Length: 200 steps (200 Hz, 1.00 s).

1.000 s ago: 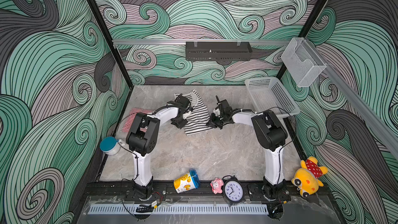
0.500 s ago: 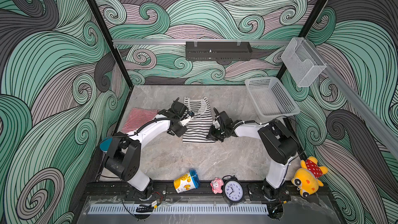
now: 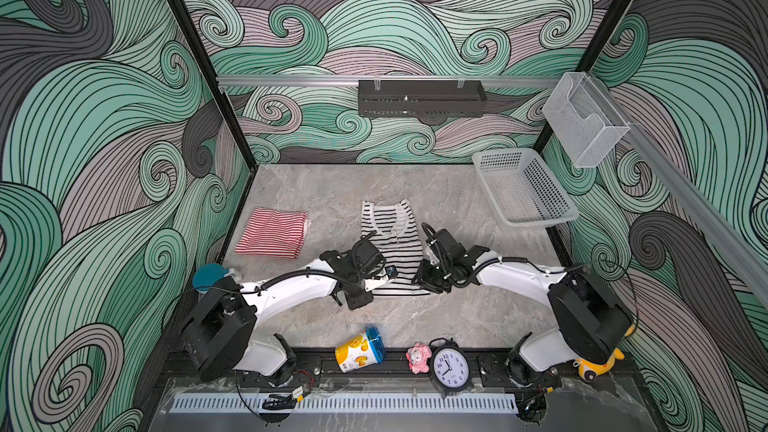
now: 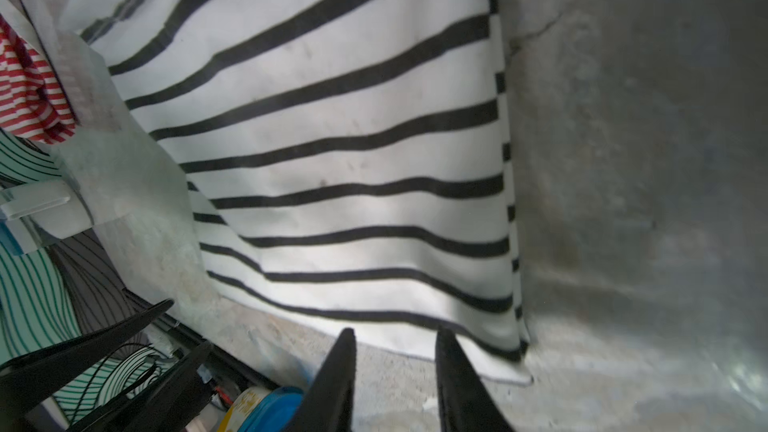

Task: Fold and stack the tank tops

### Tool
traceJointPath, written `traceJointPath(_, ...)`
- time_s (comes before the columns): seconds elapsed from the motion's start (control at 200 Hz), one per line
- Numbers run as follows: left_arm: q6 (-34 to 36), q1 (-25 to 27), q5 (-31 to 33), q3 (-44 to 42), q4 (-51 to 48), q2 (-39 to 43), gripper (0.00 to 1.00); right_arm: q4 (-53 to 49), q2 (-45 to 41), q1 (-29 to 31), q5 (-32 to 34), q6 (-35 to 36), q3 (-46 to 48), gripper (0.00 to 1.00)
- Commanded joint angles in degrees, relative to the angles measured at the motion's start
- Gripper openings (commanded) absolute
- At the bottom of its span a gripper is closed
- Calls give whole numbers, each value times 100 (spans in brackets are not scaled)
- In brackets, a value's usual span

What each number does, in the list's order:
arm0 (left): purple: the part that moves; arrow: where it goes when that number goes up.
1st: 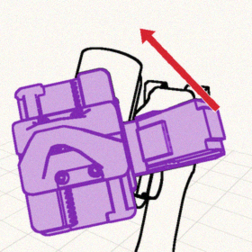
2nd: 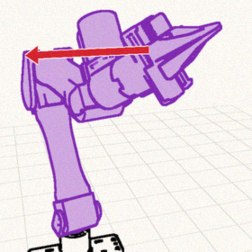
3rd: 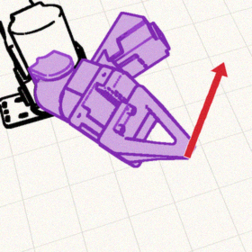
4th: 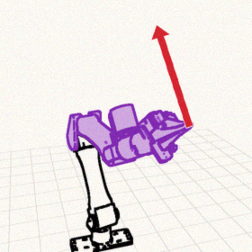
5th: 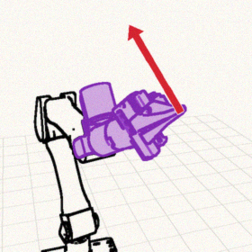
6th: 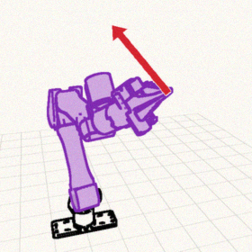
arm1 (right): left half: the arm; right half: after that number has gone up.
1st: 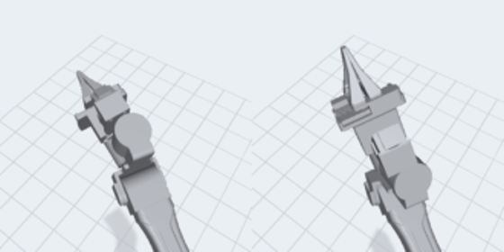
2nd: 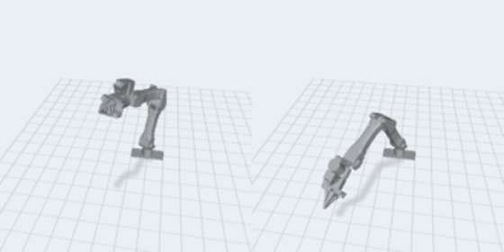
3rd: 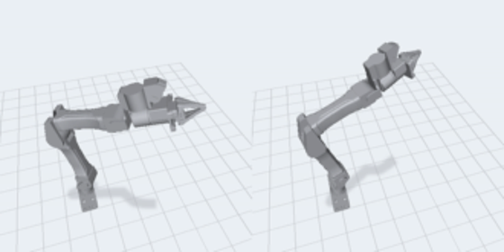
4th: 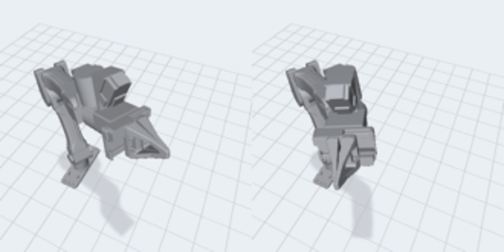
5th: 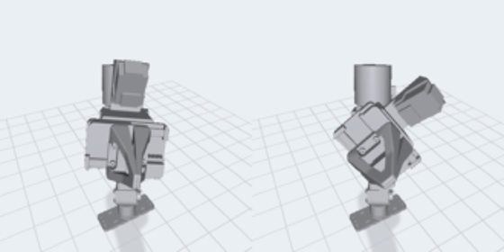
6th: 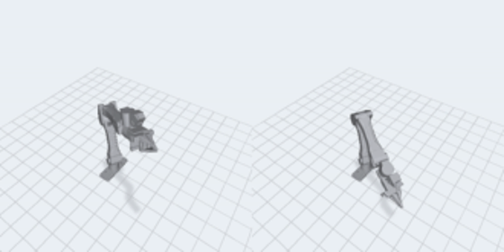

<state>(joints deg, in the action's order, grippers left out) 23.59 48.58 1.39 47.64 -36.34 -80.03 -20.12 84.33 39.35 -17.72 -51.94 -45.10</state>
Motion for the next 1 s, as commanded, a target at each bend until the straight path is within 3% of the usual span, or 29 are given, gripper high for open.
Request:
traceJointPath(0.0, 100, 325, 311, 138, 206, -68, 40, -594, -387, 46, 428, -62, -42, 40)
traceJointPath(0.15, 260, 811, 967, -19, 533, -405, 41, -421, -626, 45, 470, -433, 457, 41)
traceJointPath(0.385, 301, 913, 1697, -112, 973, -786, 41, 466, -891, 55, 260, -998, 1264, 40)
traceJointPath(0.651, 321, 910, 1856, -277, 1025, -861, 40, 570, -954, 57, 230, -1099, 1469, 40)
traceJointPath(0.996, 457, 866, 1321, -267, 669, -1056, 35, 562, -975, 37, 185, -1193, 1455, 40)
